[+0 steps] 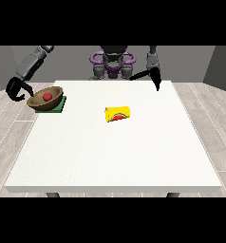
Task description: Pick the cup and pour the ball into the bowl, then pick the bowl and place it on the pad
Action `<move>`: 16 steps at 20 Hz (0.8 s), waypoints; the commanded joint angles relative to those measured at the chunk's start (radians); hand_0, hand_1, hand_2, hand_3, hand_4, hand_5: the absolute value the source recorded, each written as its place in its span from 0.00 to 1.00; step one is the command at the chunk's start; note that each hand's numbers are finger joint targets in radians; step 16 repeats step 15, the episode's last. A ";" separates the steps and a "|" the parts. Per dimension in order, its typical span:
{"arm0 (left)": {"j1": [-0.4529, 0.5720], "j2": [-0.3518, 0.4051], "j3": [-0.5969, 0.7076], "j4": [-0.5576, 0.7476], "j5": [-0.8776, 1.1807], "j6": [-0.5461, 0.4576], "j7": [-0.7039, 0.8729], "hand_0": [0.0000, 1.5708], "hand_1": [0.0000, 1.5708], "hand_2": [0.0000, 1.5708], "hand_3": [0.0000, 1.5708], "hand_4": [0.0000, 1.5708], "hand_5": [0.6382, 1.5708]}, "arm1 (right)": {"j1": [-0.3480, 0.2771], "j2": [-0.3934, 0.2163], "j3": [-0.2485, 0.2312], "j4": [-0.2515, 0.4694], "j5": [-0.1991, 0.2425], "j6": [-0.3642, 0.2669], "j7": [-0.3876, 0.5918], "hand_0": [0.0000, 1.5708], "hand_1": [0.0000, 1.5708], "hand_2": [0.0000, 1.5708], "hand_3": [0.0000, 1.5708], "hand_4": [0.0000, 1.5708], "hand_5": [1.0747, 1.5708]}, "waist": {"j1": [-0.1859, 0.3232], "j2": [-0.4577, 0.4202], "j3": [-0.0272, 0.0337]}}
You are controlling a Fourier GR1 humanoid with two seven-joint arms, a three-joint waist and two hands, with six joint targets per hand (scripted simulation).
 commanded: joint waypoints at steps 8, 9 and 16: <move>0.093 0.018 -0.009 -0.145 0.002 -0.024 0.045 0.00 0.00 0.00 0.00 0.00 1.00 | -0.017 -0.052 -0.002 0.012 0.025 -0.039 -0.032 0.00 0.00 0.23 0.16 0.00 0.84 | -0.006 0.019 0.0002; 0.062 -0.006 -0.031 -0.123 -0.007 -0.016 0.056 0.00 0.00 0.00 0.00 0.00 1.00 | -0.056 -0.057 0.004 0.009 0.023 -0.031 0.041 0.00 0.00 0.21 0.18 0.00 0.84 | -0.002 -0.011 -0.0004; 0.076 -0.025 0.005 0.039 0.009 0.004 0.004 0.00 0.00 0.00 0.00 0.00 1.00 | -0.120 -0.199 -0.035 -0.019 -0.041 0.156 0.192 0.00 0.00 0.12 0.18 0.00 0.86 | -0.050 -0.129 -0.0038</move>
